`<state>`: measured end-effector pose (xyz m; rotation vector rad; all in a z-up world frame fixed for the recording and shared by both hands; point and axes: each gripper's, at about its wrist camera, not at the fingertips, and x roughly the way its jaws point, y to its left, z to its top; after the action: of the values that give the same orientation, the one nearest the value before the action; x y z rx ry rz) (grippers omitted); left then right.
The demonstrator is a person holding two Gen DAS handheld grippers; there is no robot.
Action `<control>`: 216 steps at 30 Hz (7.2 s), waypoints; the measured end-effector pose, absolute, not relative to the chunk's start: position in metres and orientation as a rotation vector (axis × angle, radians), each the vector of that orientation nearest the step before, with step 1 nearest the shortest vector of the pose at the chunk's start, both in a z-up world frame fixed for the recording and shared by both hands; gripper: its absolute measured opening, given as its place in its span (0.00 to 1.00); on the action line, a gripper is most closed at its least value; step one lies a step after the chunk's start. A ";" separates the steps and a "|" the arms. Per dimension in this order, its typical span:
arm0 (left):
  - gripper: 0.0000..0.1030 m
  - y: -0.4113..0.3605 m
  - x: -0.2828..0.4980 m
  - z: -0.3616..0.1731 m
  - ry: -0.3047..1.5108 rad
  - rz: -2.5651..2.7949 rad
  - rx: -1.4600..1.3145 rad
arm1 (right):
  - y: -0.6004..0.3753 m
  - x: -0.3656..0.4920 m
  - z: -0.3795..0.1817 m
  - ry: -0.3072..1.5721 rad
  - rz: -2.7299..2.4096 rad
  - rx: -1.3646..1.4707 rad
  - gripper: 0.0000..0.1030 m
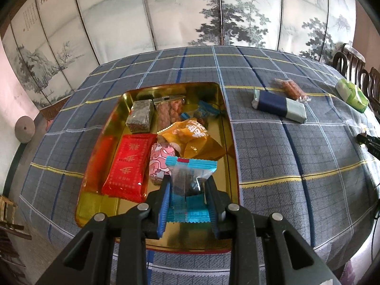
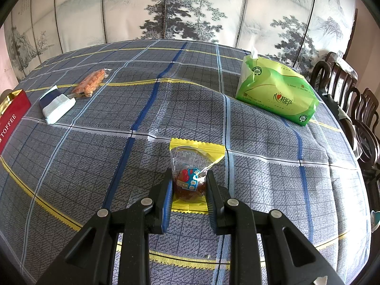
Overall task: Organize snacks
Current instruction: 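Carry the teal-edged bag into the gold tray and open the left tool, then carry the yellow-edged candy bag into the gold tray and open the right tool, then grasp the blue-and-white box with the right tool and lift, then grasp the clear bag of orange sticks with the left tool while the right holds the box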
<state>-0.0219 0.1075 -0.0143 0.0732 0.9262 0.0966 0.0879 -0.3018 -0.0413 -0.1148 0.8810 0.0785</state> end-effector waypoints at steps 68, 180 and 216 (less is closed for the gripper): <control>0.54 0.158 -0.120 0.010 0.836 0.236 -0.019 | -0.091 0.007 0.038 0.785 0.584 -0.098 0.22; 0.56 -0.006 0.043 0.043 0.949 -0.174 0.071 | -0.319 0.107 -0.026 0.908 0.146 0.079 0.46; 0.36 -0.106 0.196 -0.042 1.095 -0.172 0.011 | -0.335 0.114 -0.042 0.892 0.053 0.102 0.52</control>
<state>0.1960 -0.1065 -0.0423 0.0111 1.0951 -0.1718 0.1135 -0.3346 -0.0425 0.1024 0.8923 0.0533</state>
